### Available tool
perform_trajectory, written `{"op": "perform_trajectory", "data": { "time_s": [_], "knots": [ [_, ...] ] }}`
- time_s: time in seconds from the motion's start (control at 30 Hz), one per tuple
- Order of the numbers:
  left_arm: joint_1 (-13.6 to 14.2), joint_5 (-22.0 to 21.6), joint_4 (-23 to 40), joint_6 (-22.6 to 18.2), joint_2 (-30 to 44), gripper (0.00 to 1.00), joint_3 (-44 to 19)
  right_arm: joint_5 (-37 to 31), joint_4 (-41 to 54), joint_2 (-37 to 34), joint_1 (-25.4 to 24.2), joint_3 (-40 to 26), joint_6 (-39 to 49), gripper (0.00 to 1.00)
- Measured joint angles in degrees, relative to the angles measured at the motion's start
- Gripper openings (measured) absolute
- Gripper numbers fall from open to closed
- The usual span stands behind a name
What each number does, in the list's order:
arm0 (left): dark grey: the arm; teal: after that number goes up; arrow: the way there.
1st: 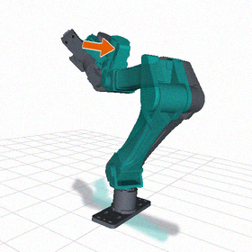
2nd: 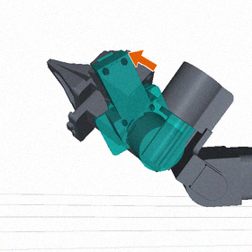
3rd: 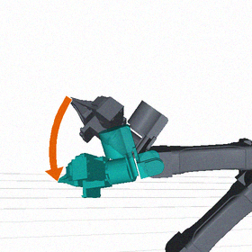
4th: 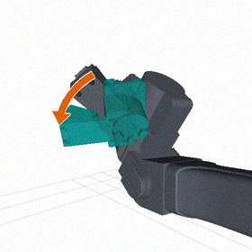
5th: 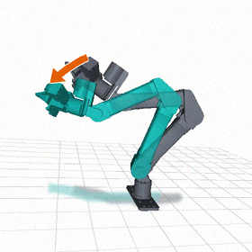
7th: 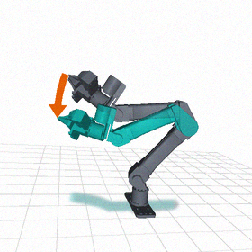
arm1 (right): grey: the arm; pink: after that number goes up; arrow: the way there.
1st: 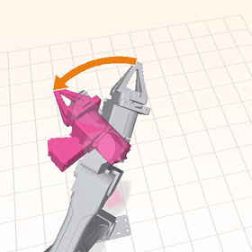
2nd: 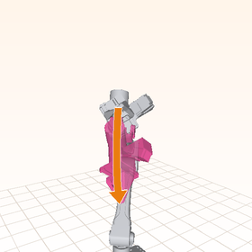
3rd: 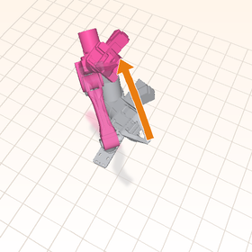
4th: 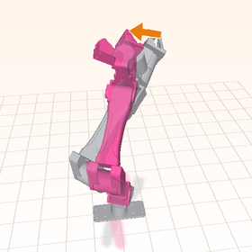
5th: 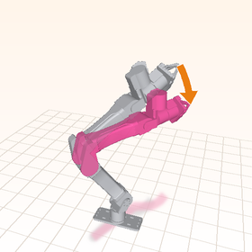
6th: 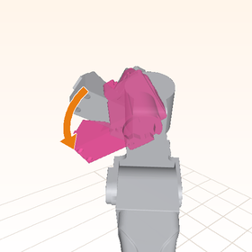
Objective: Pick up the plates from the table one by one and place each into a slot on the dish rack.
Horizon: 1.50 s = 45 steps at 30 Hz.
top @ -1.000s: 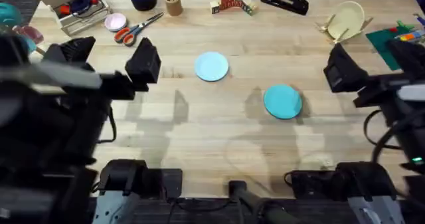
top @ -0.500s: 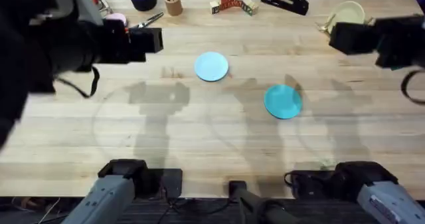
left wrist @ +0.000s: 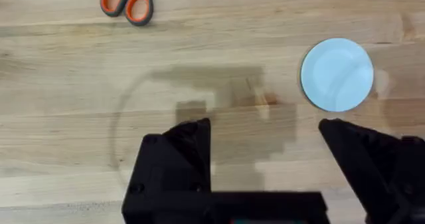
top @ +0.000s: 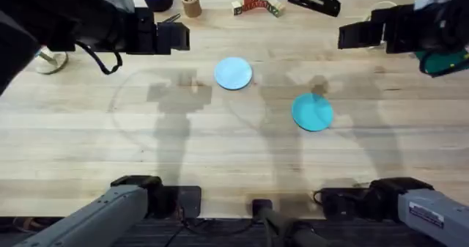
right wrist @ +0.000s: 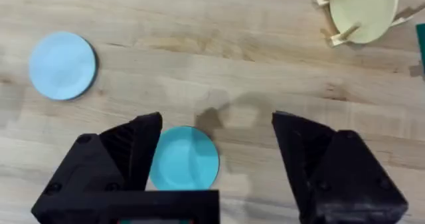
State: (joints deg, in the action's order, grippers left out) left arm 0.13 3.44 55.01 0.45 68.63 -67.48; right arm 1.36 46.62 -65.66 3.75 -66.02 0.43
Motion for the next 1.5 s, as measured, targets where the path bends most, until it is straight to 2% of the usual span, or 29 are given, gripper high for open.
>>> {"op": "perform_trajectory", "data": {
  "time_s": [0.17,0.2,0.27,0.37,0.4,0.6,0.8,1.07,1.3,1.5],
  "knots": [
    [0.0,0.0,-0.2,0.0,0.4,0.991,0.0,0.0,0.0,-0.5,0.0,0.0,0.0,0.996],
    [0.0,0.1,-0.2,0.2,0.5,0.911,0.0,0.0,0.0,-0.5,0.0,0.0,0.0,0.996],
    [0.0,0.4,-0.2,0.0,0.5,0.588,0.0,0.0,0.0,-0.5,0.0,0.0,0.0,0.995],
    [0.0,3.4,-0.3,0.5,0.5,0.132,0.0,0.0,0.0,-0.5,0.0,0.0,0.0,0.995],
    [0.0,5.2,-0.4,0.5,0.5,0.065,0.0,0.0,0.0,-0.5,0.0,0.0,0.0,0.996],
    [0.0,17.3,-2.5,0.4,2.1,0.042,0.0,0.0,0.0,-0.5,0.0,0.0,0.0,0.996],
    [0.0,29.3,-5.5,-0.9,8.1,0.042,-0.1,0.0,0.1,-0.5,0.0,0.0,0.0,0.995],
    [-0.2,38.6,-7.8,-4.4,16.8,0.042,-0.1,0.0,0.1,-0.5,0.0,0.0,0.0,0.996],
    [-4.0,47.4,-8.2,-9.1,26.0,0.041,-0.1,0.0,0.1,-0.5,0.0,0.0,0.0,0.996],
    [-4.7,50.6,-10.4,-11.2,32.7,0.041,-0.1,0.0,0.1,-0.5,0.0,0.0,0.0,0.996]
  ]
}}
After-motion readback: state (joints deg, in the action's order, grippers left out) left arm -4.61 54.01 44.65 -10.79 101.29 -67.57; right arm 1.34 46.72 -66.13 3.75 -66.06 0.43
